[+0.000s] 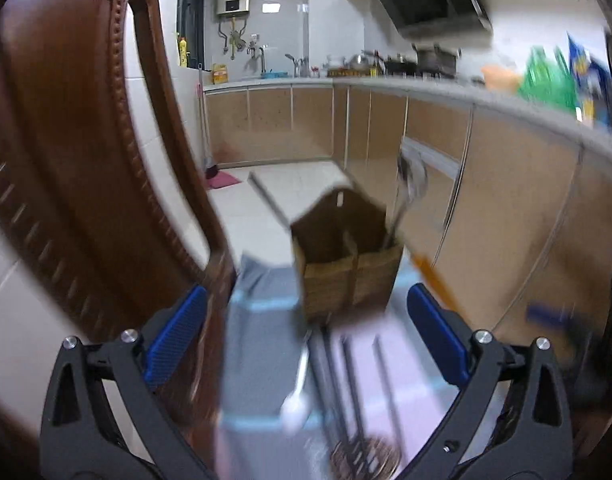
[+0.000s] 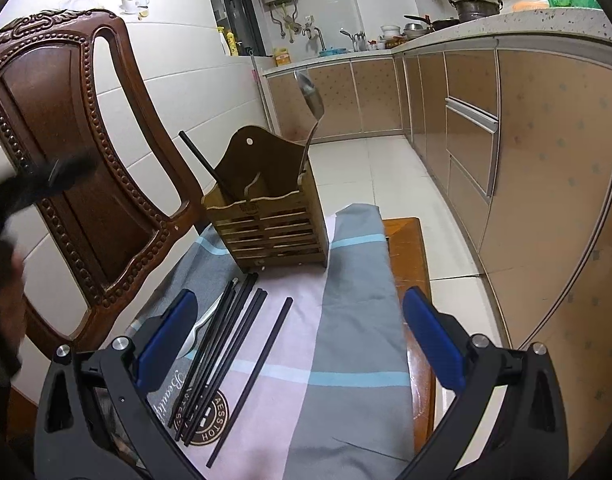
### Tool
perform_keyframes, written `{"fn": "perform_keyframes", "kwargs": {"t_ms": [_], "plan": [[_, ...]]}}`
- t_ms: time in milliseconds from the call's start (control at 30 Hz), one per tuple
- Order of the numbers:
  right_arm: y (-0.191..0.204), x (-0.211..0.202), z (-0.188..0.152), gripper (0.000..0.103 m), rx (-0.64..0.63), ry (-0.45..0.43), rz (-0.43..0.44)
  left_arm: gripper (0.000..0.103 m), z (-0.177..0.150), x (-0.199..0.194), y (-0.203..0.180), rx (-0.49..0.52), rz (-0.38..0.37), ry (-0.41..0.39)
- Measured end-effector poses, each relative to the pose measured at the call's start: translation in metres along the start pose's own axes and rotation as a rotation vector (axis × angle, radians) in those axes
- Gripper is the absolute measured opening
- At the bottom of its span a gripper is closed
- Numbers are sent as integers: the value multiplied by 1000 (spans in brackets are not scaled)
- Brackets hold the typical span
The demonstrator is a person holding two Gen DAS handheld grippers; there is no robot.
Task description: Organize utensils
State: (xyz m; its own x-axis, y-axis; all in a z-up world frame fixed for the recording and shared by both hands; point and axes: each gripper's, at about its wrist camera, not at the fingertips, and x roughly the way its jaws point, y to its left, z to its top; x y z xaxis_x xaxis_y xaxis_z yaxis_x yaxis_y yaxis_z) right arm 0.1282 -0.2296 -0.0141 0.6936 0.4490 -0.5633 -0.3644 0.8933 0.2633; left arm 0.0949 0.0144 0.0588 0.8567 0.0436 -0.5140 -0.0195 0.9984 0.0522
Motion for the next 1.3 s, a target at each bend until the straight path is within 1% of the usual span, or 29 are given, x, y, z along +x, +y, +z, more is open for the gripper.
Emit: {"fn": "perform_keyframes", "kwargs": {"t_ms": [100, 133, 200, 267, 333, 400, 533, 667, 867, 1300], "plan": [[6, -9, -6, 100, -24, -6, -3, 99, -43, -11, -3, 5, 15, 72], [8, -12, -8, 100, -32, -5, -3, 99, -57, -15, -1, -4, 17, 82], [14, -18, -13, 100, -53, -8, -1, 99, -82, -20, -1, -35, 42, 71], [21, -26, -19, 100, -77, -15, -8, 99, -97, -18, 0, -62, 38, 86], [25, -33, -23, 100, -82, -22, -11, 99, -107, -12, -2, -64, 12, 127], [27, -39, -26, 100, -79, -31, -17, 99, -110, -12, -3, -54, 4, 130], [31, -40, -30, 100, -93, -31, -36, 99, -111, -13, -6, -21, 10, 131], [31, -37, -30, 100, -93, -30, -46, 99, -108, -10, -4, -35, -3, 135], [32, -33, -31, 100, -97, -19, -42, 99, -107, -8, -6, -17, -2, 141], [27, -32, -32, 100, -85, -21, -44, 99, -107, -6, -7, -14, -13, 150]]}}
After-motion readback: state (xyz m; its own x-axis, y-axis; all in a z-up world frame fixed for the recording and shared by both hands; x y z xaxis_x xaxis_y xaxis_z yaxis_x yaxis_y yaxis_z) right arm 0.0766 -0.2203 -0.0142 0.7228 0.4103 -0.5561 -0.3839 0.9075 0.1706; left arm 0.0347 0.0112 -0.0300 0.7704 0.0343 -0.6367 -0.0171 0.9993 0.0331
